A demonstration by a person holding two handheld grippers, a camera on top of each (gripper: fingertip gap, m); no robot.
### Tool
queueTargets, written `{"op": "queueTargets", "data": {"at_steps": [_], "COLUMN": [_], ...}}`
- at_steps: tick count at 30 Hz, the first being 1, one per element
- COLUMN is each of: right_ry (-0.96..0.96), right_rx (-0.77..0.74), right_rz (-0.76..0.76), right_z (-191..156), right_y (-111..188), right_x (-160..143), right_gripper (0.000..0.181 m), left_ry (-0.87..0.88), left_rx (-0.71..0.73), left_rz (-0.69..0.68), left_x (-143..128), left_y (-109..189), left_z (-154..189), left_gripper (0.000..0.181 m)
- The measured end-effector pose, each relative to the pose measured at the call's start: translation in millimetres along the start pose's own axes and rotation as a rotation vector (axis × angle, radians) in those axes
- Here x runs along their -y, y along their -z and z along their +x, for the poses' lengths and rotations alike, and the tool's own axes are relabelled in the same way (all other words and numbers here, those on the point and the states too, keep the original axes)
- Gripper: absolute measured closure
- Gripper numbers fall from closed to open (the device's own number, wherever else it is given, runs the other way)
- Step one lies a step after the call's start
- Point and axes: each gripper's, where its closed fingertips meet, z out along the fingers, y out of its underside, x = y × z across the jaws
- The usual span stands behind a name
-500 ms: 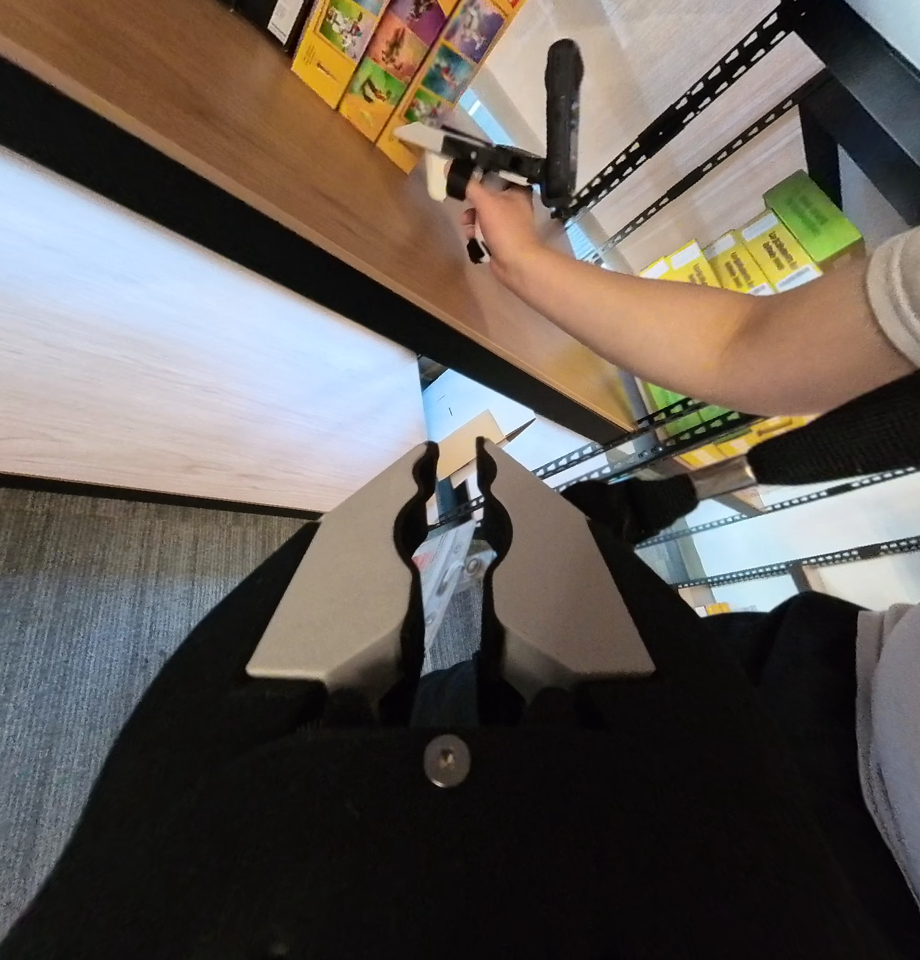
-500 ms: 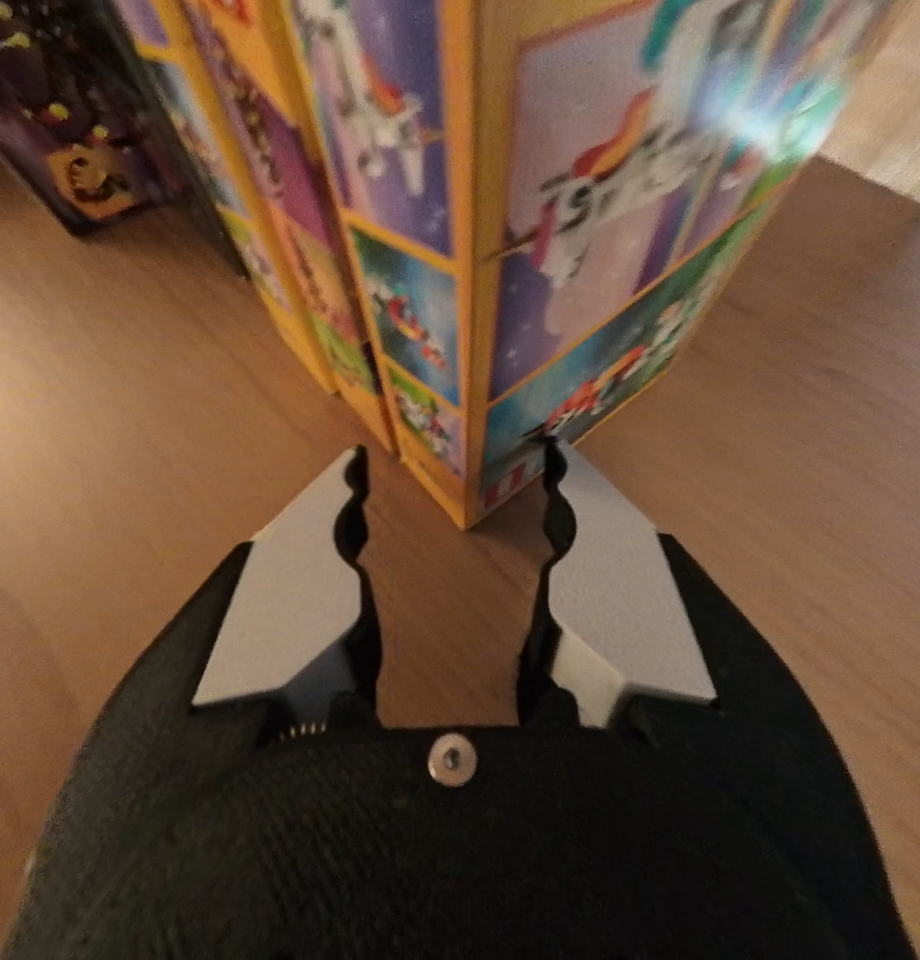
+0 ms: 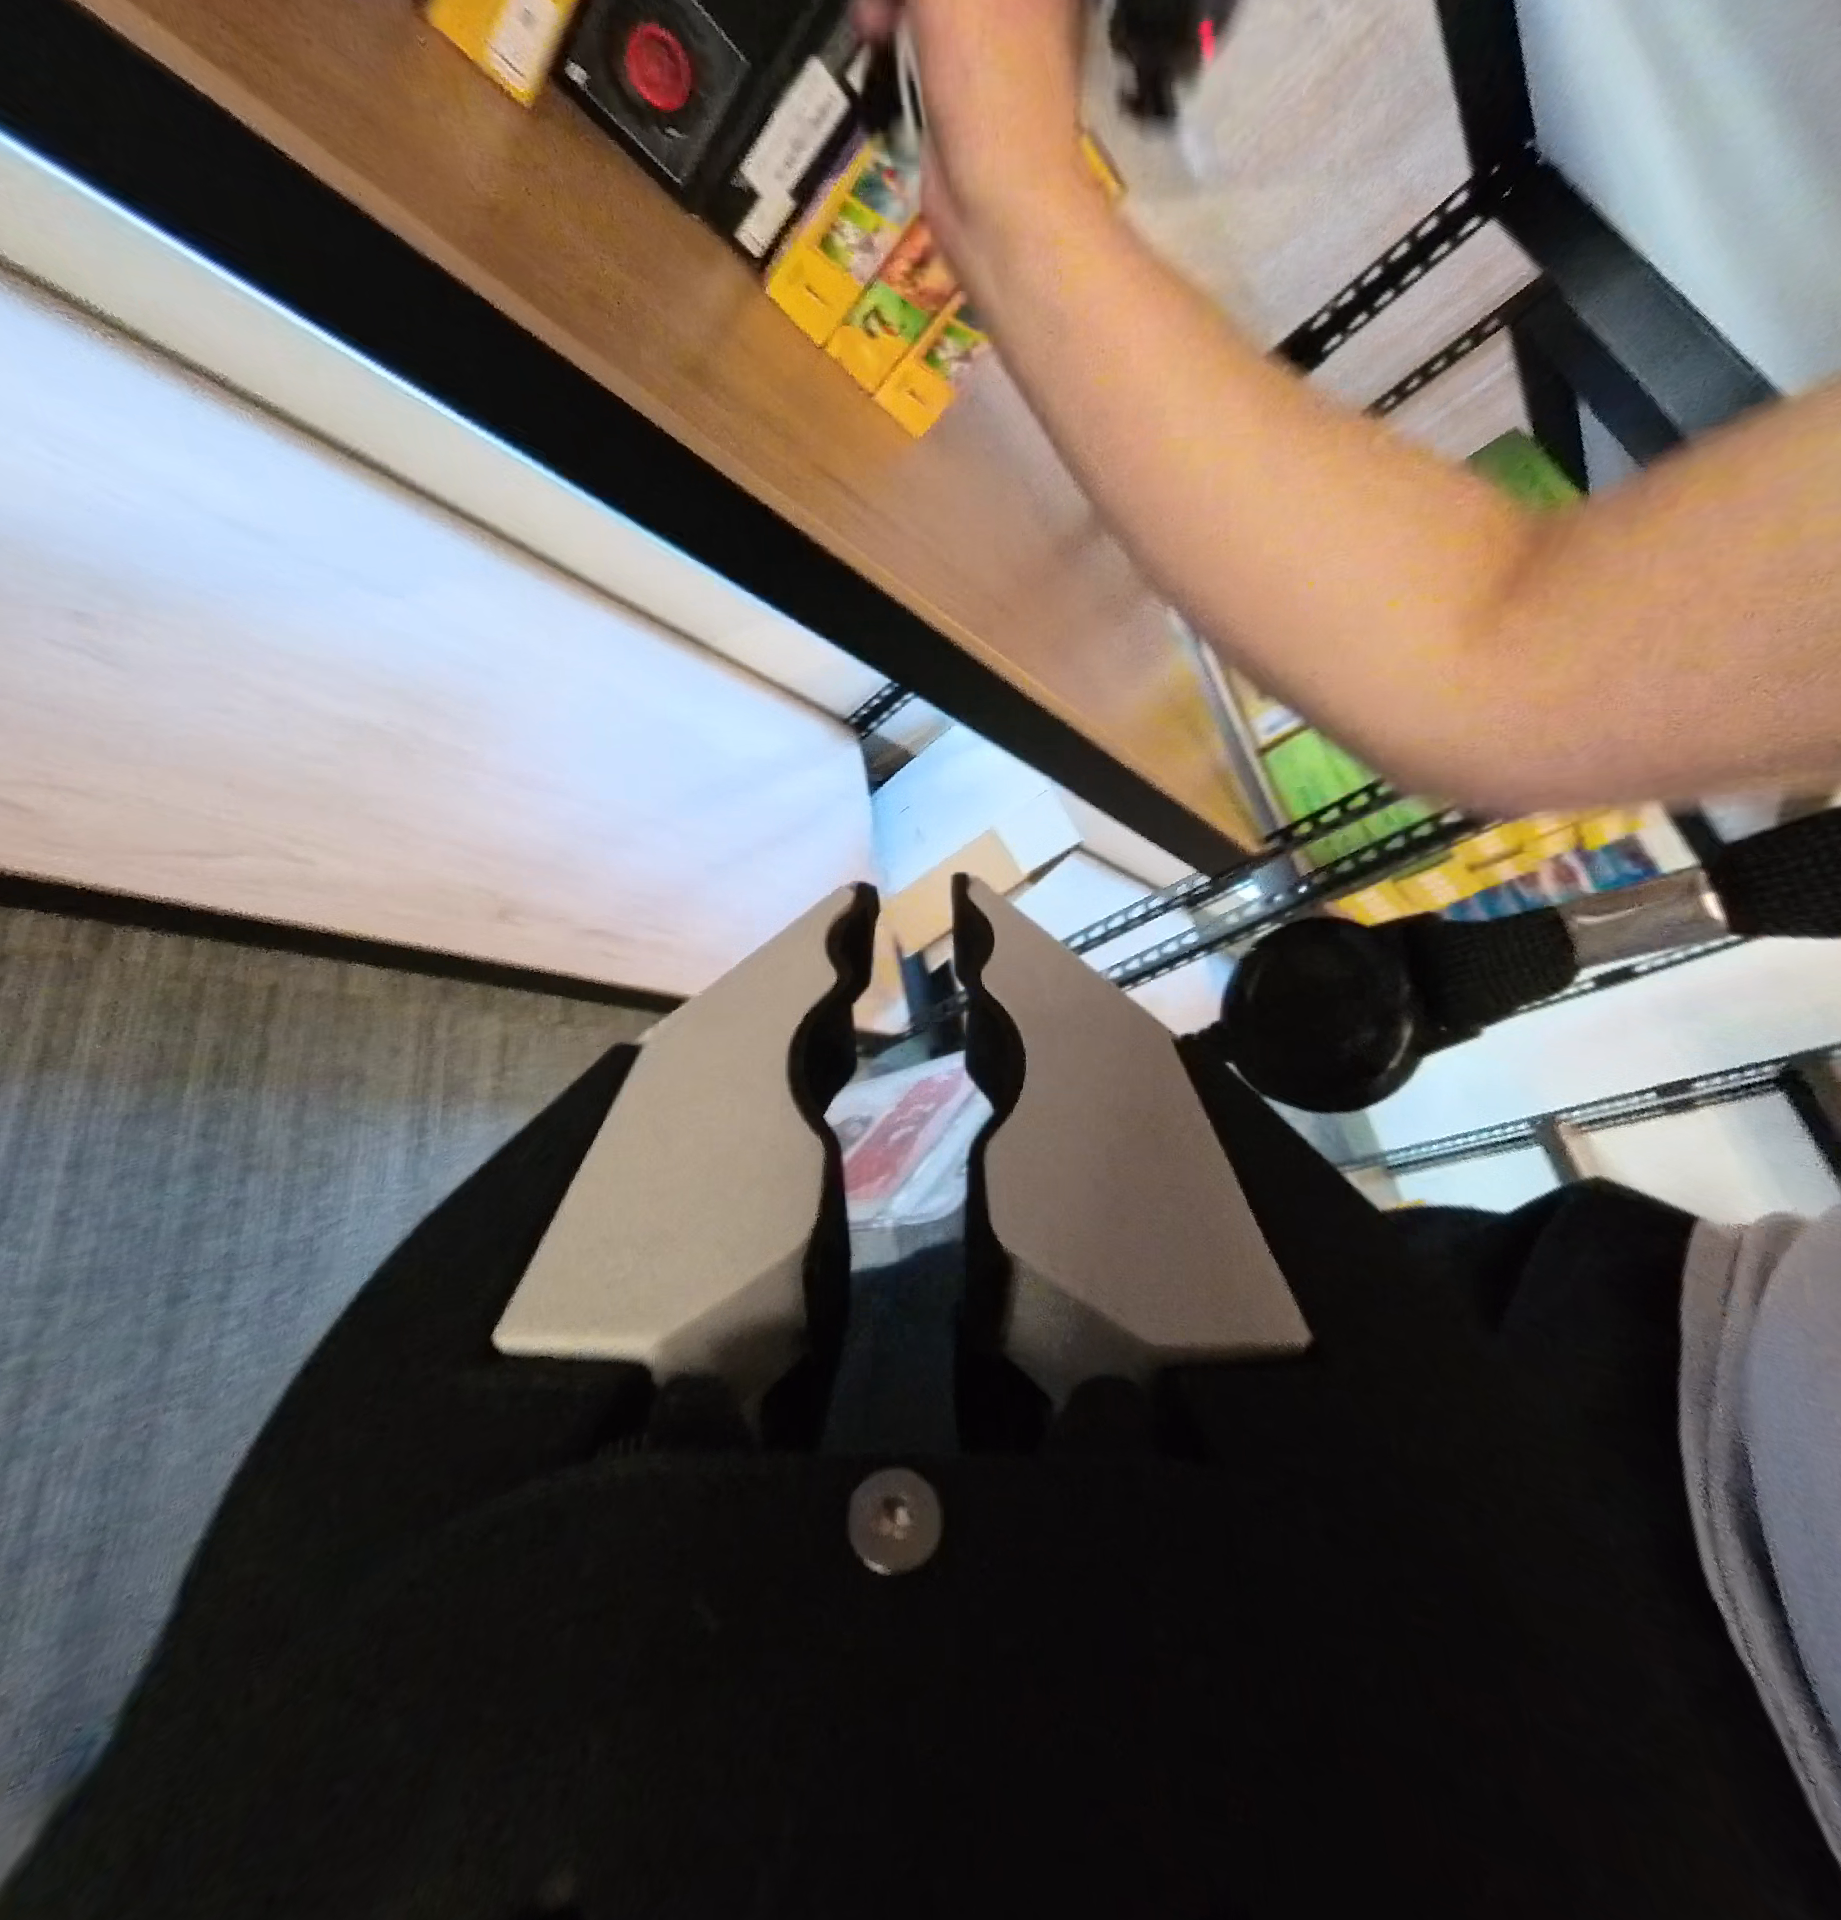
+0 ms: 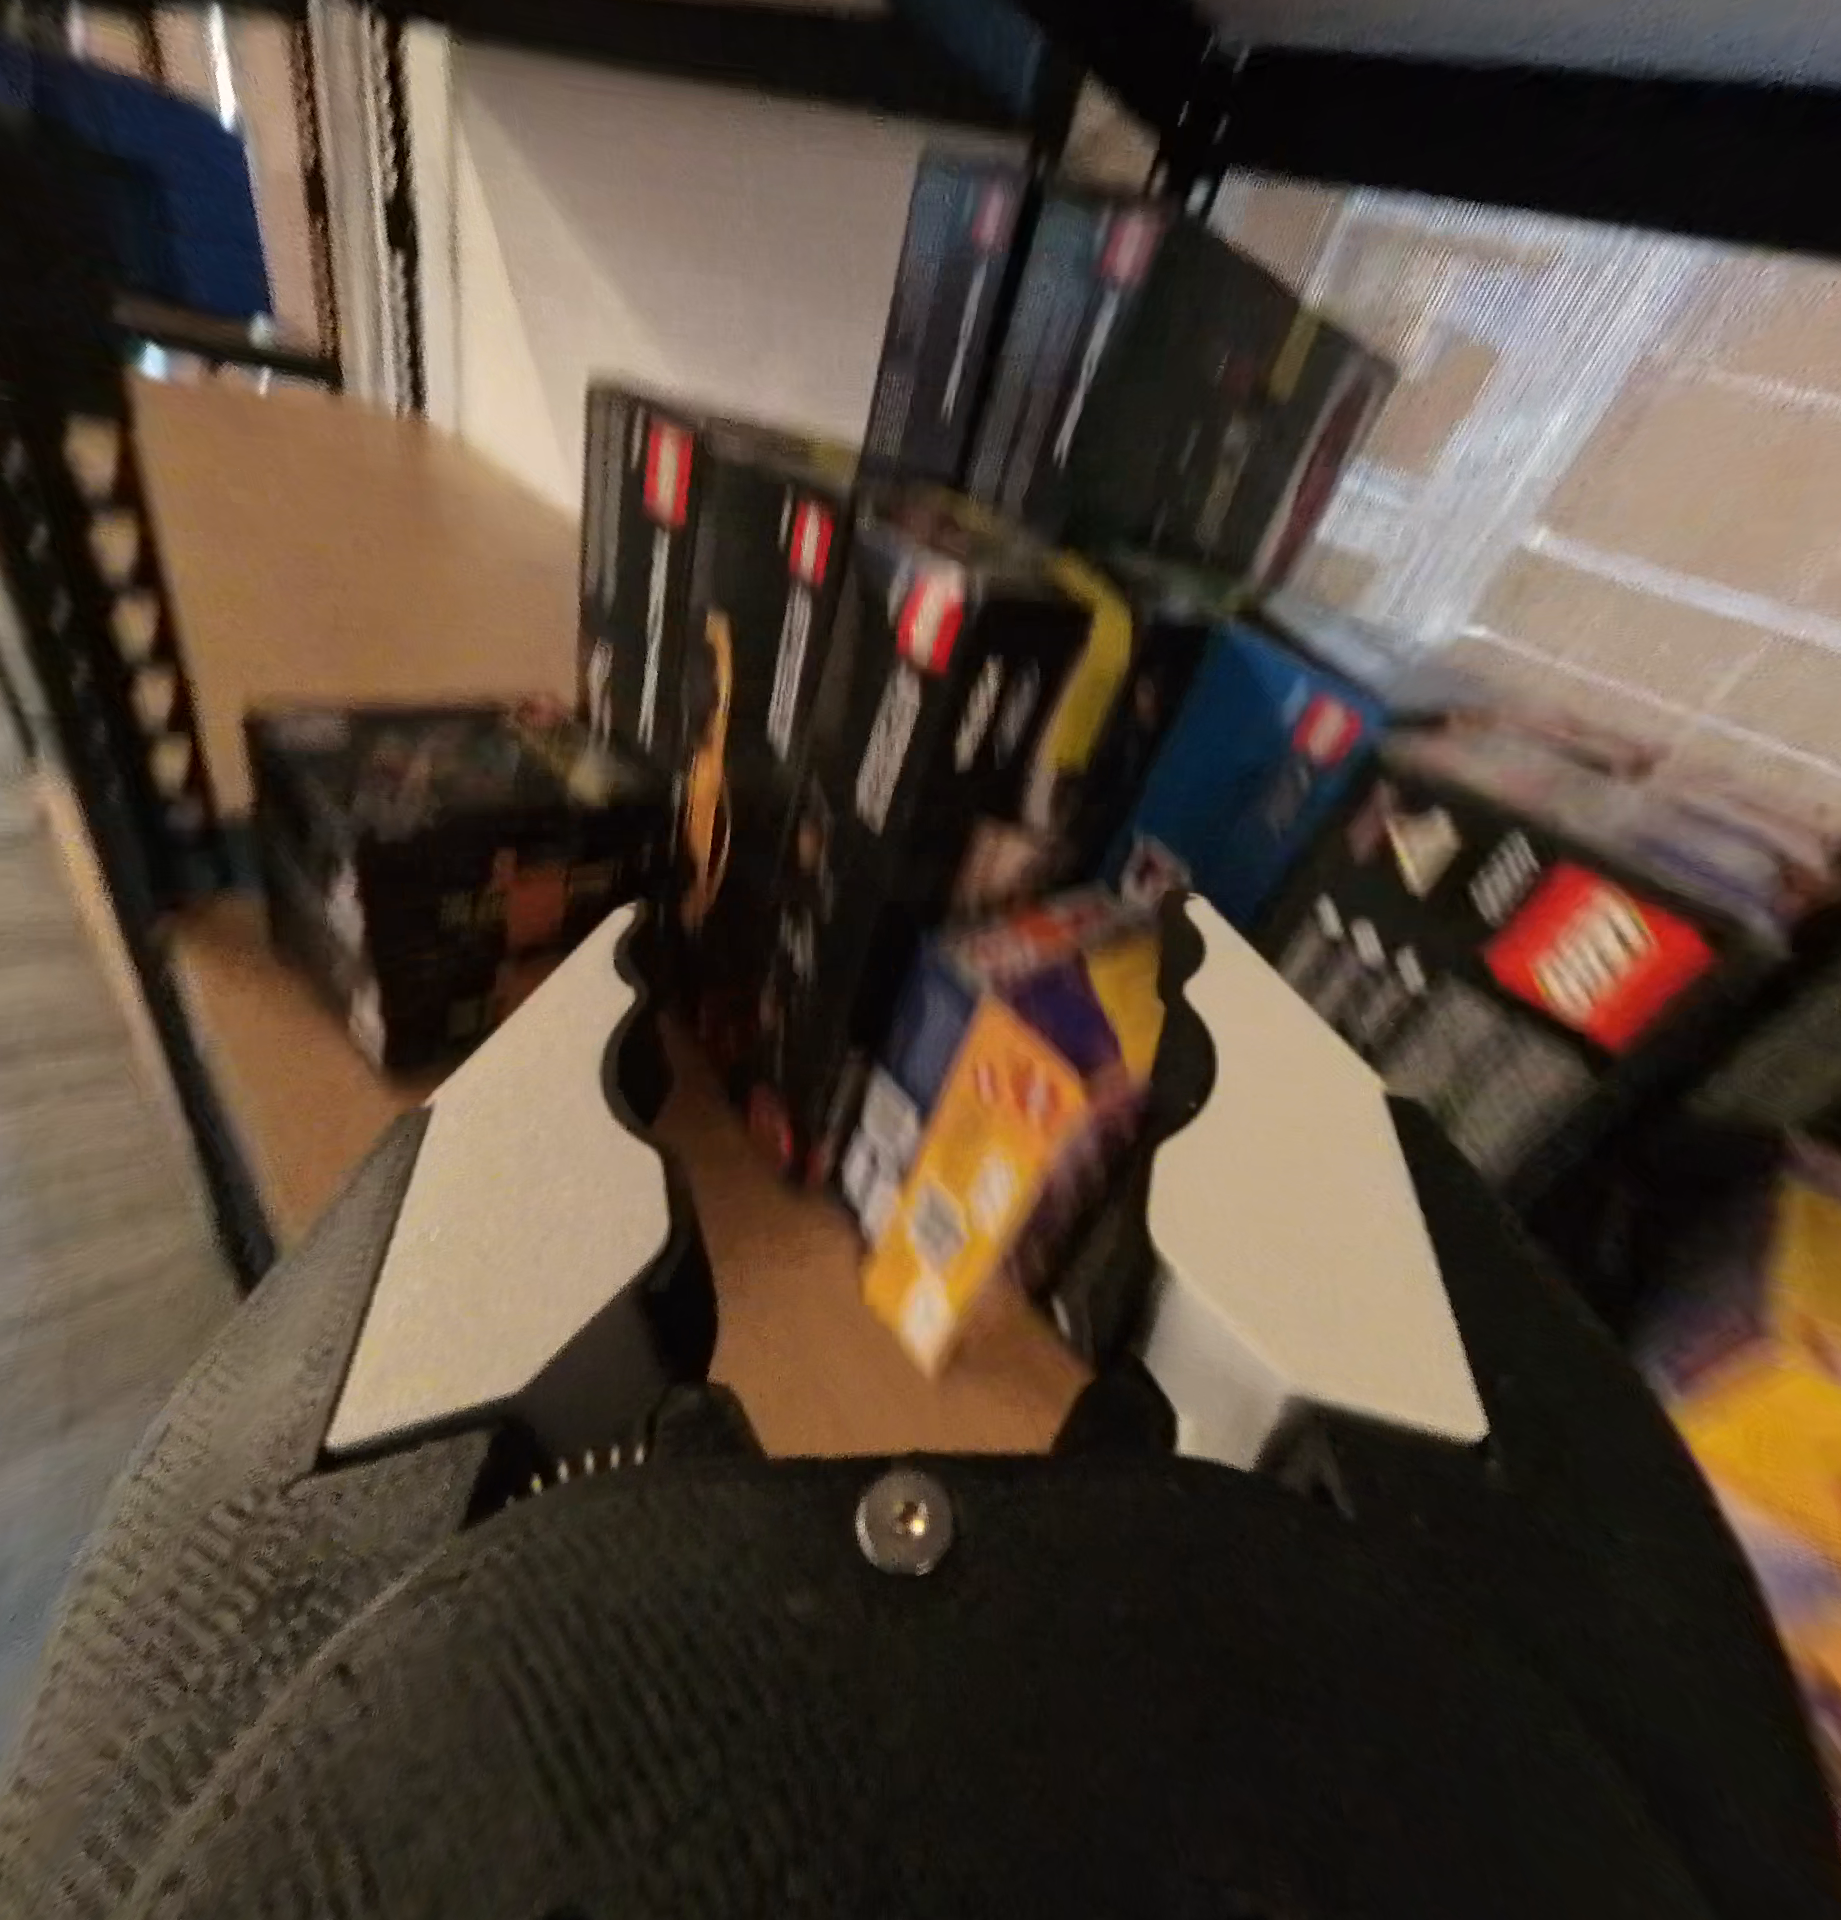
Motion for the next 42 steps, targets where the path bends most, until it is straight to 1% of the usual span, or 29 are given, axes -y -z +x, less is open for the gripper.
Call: {"op": "queueTargets", "data": {"at_steps": [1, 2, 4, 5, 6, 7, 8, 9, 10, 11, 12, 14, 17, 20, 22, 24, 25, 26, 27, 28, 29, 30, 31, 33, 36, 39, 42], "right_ry": [-0.028, -0.043, -0.064, -0.097, -0.140, -0.191, -0.250, -0.308, -0.355, -0.370, -0.342, -0.350, -0.324, -0.323, -0.340, -0.323, -0.274, -0.212, -0.186, -0.202, -0.218, -0.228, -0.237, -0.254, -0.232, -0.214, -0.207], "right_rx": [-0.044, -0.103, -0.212, -0.249, -0.290, -0.310, -0.295, -0.280, -0.252, -0.242, -0.240, -0.244, -0.220, -0.199, -0.186, -0.183, -0.202, -0.249, -0.264, -0.263, -0.279, -0.290, -0.277, -0.258, -0.220, -0.151, -0.105], "right_rz": [0.023, 0.012, -0.055, -0.093, -0.146, -0.182, -0.175, -0.168, -0.160, -0.155, -0.171, -0.184, -0.172, -0.162, -0.134, -0.066, -0.046, -0.078, -0.128, -0.180, -0.218, -0.260, -0.301, -0.293, -0.331, -0.306, -0.303], "right_z": [-1, 3, 12, 16, 20, 22, 21, 19, 15, 13, 13, 10, -5, -27, -42, -54, -57, -56, -60, -65, -67, -68, -70, -69, -71, -76, -69], "right_y": [-32, -62, -111, -128, -139, -146, -150, -153, -156, -156, -154, -147, -134, -108, -85, -67, -63, -62, -66, -69, -72, -74, -77, -80, -67, -36, 6], "right_x": [17, 28, 31, 28, 21, 14, 12, 10, 9, 10, 10, 10, 15, 21, 26, 32, 32, 23, 11, -3, -15, -26, -36, -36, -38, -35, -37], "right_gripper": [0.084, 0.081, 0.077, 0.077, 0.078, 0.085, 0.088, 0.087, 0.094, 0.098, 0.101, 0.103, 0.104, 0.104, 0.103, 0.102, 0.100, 0.084, 0.065, 0.061, 0.062, 0.077, 0.099, 0.104, 0.105, 0.110, 0.111], "left_ry": [-0.016, -0.034, -0.062, -0.066, -0.061, -0.054, -0.048, -0.043, -0.040, -0.039, -0.040, -0.034, -0.028, -0.051, -0.052, -0.037, -0.031, -0.027, -0.028, -0.033, -0.040, -0.044, -0.042, -0.027, -0.006, 0.003, -0.006], "left_rx": [0.018, 0.042, 0.098, 0.125, 0.148, 0.165, 0.180, 0.191, 0.197, 0.203, 0.208, 0.196, 0.137, 0.105, 0.074, 0.030, 0.010, -0.005, -0.014, -0.017, -0.013, -0.008, -0.003, -0.001, 0.000, 0.005, -0.002], "left_rz": [-0.007, -0.015, -0.025, -0.028, -0.030, -0.025, -0.017, -0.008, 0.000, 0.008, 0.014, 0.022, -0.002, -0.055, -0.060, -0.050, -0.043, -0.038, -0.035, -0.032, -0.029, -0.024, -0.018, -0.002, 0.005, -0.003, -0.010], "left_x": [5, 9, 18, 21, 24, 28, 32, 36, 39, 42, 44, 45, 36, 25, 26, 30, 33, 36, 39, 42, 44, 45, 46, 46, 41, 35, 36], "left_y": [20, 42, 83, 102, 119, 133, 145, 154, 160, 164, 167, 165, 151, 137, 130, 125, 124, 123, 123, 124, 126, 127, 129, 133, 138, 141, 142], "left_z": [-10, -19, -39, -49, -58, -65, -71, -77, -81, -85, -88, -91, -90, -89, -85, -78, -74, -72, -71, -71, -72, -74, -76, -79, -82, -83, -81], "left_gripper": [0.169, 0.169, 0.169, 0.169, 0.169, 0.169, 0.169, 0.169, 0.169, 0.169, 0.169, 0.169, 0.169, 0.169, 0.169, 0.169, 0.169, 0.169, 0.169, 0.169, 0.169, 0.169, 0.169, 0.169, 0.169, 0.170, 0.170]}}
